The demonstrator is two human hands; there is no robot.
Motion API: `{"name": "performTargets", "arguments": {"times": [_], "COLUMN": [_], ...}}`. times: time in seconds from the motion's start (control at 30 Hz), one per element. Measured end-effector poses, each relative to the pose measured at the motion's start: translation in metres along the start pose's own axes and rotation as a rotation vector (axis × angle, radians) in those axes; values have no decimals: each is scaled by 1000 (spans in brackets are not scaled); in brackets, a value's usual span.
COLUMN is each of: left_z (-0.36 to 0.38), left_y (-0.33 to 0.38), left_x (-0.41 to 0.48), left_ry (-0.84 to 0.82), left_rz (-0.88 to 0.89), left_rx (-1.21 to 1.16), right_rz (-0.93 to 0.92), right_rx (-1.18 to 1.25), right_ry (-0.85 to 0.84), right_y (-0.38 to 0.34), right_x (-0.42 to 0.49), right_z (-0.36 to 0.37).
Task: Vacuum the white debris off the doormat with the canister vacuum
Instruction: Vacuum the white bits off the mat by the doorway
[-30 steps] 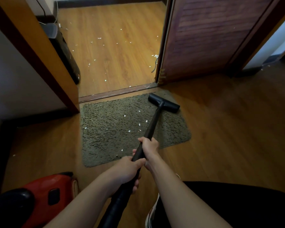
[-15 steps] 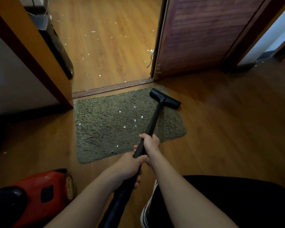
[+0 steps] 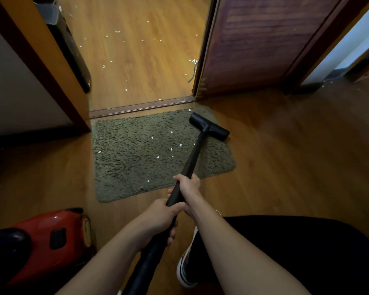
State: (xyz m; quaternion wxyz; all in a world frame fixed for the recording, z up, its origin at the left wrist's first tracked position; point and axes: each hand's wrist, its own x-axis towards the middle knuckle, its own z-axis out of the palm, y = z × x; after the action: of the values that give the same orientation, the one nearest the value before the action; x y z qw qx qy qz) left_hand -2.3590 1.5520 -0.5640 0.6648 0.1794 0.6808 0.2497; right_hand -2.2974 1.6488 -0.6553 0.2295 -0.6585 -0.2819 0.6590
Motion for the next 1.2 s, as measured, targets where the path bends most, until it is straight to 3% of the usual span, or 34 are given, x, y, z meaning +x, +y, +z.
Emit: {"name": "performTargets", "arguments": {"times": [0.67,1.2], "left_z": [-52,-62], "left_y": [-106,-137], "left_x": [-96,-145], "left_ry": [82,134], "left_rz": [-45,-68], "left_rx": [-21,-42], "right_rz": [59,98], "right_rx": [-45,-56], "right_ry": [-150,-239], "right_y": [94,126], "right_x": [-113,-159], "right_z": [53,71]}}
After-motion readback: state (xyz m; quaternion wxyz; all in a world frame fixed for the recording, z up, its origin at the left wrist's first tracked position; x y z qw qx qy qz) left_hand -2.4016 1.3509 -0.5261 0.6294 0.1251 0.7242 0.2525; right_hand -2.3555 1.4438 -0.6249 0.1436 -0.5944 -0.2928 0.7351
